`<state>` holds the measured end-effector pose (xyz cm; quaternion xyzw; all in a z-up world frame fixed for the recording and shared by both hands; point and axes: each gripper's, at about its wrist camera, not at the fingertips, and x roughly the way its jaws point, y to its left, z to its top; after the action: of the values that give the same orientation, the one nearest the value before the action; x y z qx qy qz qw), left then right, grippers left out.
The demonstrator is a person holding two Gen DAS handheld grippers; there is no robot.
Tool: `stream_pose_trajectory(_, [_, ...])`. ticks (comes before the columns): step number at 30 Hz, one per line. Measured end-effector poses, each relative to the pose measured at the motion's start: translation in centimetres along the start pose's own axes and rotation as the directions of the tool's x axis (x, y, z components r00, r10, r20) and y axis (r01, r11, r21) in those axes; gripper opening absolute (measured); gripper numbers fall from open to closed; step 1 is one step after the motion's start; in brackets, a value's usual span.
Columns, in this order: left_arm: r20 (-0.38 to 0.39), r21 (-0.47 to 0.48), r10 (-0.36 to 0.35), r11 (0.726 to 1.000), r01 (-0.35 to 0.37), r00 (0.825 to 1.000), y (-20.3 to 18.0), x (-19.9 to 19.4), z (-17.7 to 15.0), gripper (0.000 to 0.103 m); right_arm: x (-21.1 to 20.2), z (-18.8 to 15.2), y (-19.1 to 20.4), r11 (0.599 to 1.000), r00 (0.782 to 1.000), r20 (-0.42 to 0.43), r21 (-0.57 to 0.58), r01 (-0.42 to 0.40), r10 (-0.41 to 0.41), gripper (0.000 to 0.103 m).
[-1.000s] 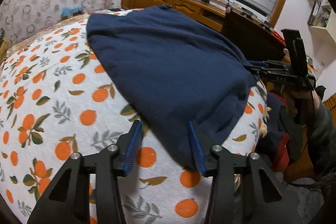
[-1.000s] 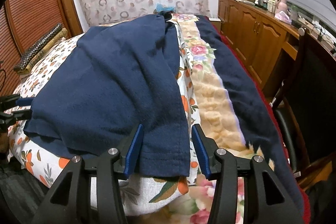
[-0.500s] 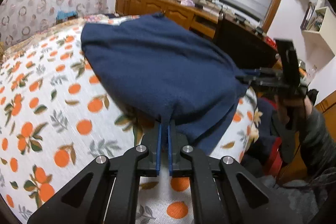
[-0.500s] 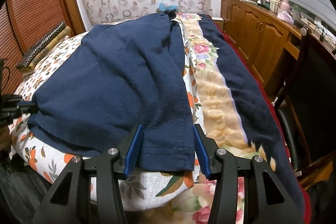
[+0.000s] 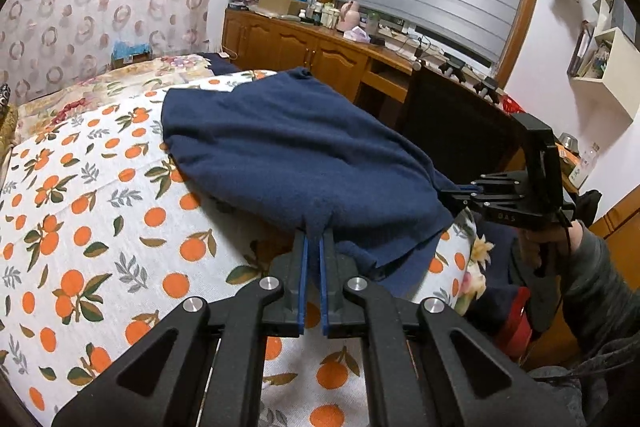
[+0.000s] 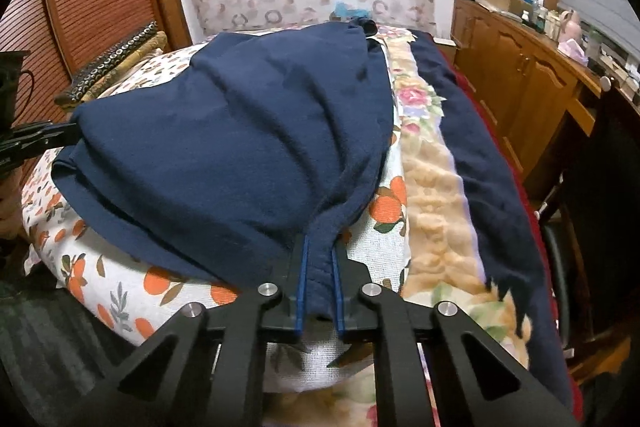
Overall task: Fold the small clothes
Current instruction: 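Grasp the folded navy shirt edge with the left gripper and lift it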
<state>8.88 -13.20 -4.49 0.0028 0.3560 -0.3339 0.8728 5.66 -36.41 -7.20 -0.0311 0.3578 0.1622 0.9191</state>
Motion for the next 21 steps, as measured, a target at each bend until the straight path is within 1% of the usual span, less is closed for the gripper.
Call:
stream_pose_trajectory(6, [0.043, -0.017, 0.008, 1.0, -0.008, 0.999, 0.8, -0.5, 1.5, 0.005, -2.3, 1.0, -0.5, 1.0, 0.994, 0.113, 0.022, -0.007, 0.005, 0.008])
stream_pose_trajectory(11, [0.071, -0.014, 0.027, 1.0, -0.026, 0.997, 2.1, -0.3, 3.8, 0.005, -3.7, 3.8, -0.4, 1.0, 0.98, 0.197, -0.015, 0.0, 0.003, 0.008])
stream_pose_trajectory(18, [0.1, -0.038, 0.057, 0.998, -0.054, 0.993, 5.4, 0.9, 7.4, 0.005, -3.1, 8.8, 0.0, 0.997, 0.96, 0.281, -0.074, 0.005, 0.016, 0.008])
stream_pose_trajectory(21, [0.098, -0.058, 0.066, 0.996, -0.061, 0.993, 6.6, 1.8, 8.4, 0.005, -2.0, 9.9, -0.1, 0.997, 0.954, 0.3, -0.081, 0.002, 0.023, 0.008])
